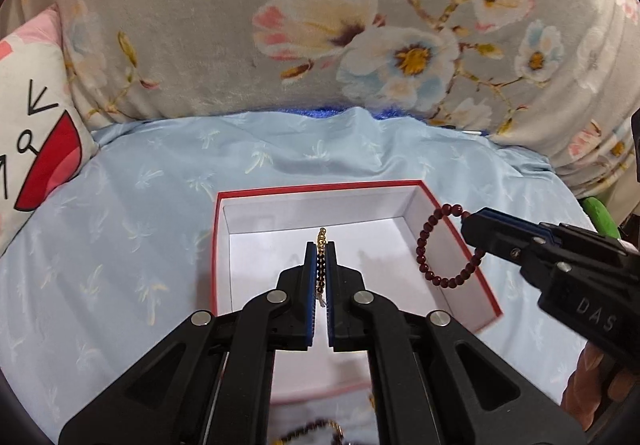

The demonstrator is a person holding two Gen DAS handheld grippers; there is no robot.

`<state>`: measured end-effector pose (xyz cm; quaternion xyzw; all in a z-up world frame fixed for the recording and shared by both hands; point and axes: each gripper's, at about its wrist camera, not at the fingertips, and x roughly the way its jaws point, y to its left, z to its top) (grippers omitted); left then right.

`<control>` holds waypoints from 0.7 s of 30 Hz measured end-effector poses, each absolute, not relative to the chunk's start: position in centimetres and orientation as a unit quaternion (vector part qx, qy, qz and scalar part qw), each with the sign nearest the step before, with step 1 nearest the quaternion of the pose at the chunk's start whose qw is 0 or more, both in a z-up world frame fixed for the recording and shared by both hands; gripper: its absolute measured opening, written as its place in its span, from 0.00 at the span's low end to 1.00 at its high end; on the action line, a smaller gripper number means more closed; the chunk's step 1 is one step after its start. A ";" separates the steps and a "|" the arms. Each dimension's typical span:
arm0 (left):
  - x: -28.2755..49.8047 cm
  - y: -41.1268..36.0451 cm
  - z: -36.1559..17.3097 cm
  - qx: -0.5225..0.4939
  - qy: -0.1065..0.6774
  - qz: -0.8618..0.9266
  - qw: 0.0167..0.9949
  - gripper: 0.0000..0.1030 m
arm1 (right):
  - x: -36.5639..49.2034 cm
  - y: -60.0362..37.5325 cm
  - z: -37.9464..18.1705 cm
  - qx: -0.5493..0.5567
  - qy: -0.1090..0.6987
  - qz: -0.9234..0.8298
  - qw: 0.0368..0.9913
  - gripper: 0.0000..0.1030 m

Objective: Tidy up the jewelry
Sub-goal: 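Open both tools to drop the bracelets into the red box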

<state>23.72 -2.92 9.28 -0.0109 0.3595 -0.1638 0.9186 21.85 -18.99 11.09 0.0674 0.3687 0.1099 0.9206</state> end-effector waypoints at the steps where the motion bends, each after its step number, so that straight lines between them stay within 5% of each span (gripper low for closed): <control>1: 24.6 -3.1 8.8 -0.008 0.362 -0.160 0.919 0.03 | 22.7 -18.9 10.6 0.070 0.372 0.110 0.919 0.12; 14: 28.9 -4.4 4.5 0.016 0.391 -0.127 0.912 0.05 | 28.2 -19.6 4.7 0.039 0.411 0.061 0.909 0.16; 18: 28.3 -4.5 4.8 0.023 0.373 -0.109 0.921 0.39 | 28.0 -19.8 4.6 0.024 0.403 0.046 0.914 0.35; 21: 27.8 -4.6 5.3 0.035 0.362 -0.098 0.926 0.43 | 27.3 -19.7 4.9 0.014 0.394 0.039 0.918 0.36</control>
